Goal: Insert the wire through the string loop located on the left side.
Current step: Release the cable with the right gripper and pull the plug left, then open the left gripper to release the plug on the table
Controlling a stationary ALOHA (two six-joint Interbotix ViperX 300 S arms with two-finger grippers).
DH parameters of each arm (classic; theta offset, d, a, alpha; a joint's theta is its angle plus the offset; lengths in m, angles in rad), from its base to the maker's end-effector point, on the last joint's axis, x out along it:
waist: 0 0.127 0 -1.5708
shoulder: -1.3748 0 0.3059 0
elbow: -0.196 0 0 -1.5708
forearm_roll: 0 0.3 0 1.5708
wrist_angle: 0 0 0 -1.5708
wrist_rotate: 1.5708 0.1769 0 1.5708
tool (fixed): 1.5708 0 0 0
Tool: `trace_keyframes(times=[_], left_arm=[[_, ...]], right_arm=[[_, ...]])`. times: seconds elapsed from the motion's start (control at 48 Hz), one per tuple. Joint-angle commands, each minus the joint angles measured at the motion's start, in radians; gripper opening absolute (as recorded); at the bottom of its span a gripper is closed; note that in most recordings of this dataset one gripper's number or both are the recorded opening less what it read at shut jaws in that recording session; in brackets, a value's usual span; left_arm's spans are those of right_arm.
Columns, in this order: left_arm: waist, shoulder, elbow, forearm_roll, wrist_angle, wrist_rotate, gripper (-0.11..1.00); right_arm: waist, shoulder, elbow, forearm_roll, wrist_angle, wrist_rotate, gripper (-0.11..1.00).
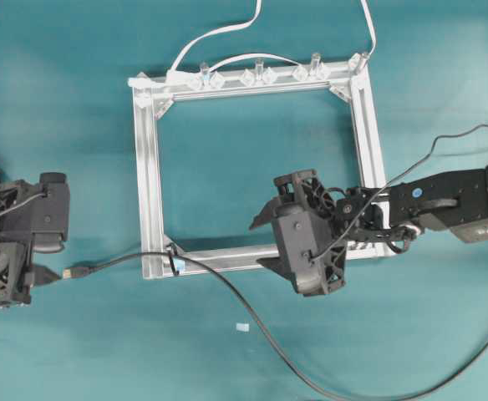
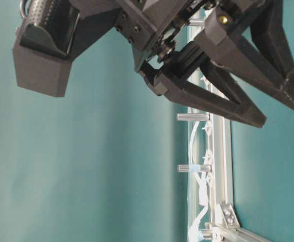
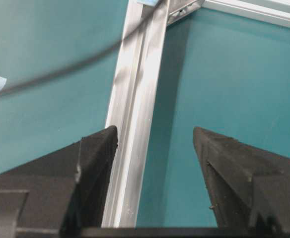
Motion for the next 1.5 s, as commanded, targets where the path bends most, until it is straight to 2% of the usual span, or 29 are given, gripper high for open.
trace_keyframes(times=[0.0,0.042,0.125,0.5,0.625,0.792,0.854,1.146,1.313,1.479], left_arm=[[-0.005,-0.005,-0.025,0.000,0.003,-0.003,0.81],[-0.005,-0.005,-0.025,0.000,0.003,-0.003,0.82],[-0.005,-0.006,-0.023,0.000,0.003,-0.003,0.75],[-0.005,-0.034,-0.020,0.014,-0.044,0.006,0.75],[-0.003,-0.046,-0.020,0.049,-0.081,0.008,0.75],[0.008,-0.054,-0.023,0.130,-0.117,0.006,0.75],[0.015,-0.058,-0.021,0.144,-0.118,0.006,0.75],[0.098,-0.178,0.014,0.161,-0.130,0.015,0.75],[0.160,-0.304,0.046,0.164,-0.137,0.077,0.74],[0.230,-0.419,0.078,0.164,-0.141,0.117,0.73]], right_arm=[[0.003,-0.031,-0.011,-0.002,-0.008,0.002,0.66],[0.003,-0.031,-0.011,-0.002,-0.009,0.002,0.66],[0.003,-0.031,-0.011,-0.002,-0.009,0.002,0.66],[0.003,-0.034,-0.011,-0.002,-0.012,0.002,0.66],[0.000,-0.041,-0.011,-0.002,-0.029,0.002,0.66],[-0.008,-0.058,-0.002,0.000,-0.060,0.000,0.66],[-0.009,-0.071,0.011,-0.002,-0.078,0.000,0.66],[-0.012,-0.161,0.118,-0.002,-0.252,0.000,0.66],[-0.012,-0.199,0.169,0.002,-0.318,0.000,0.66],[-0.015,-0.218,0.196,0.012,-0.331,0.008,0.66]])
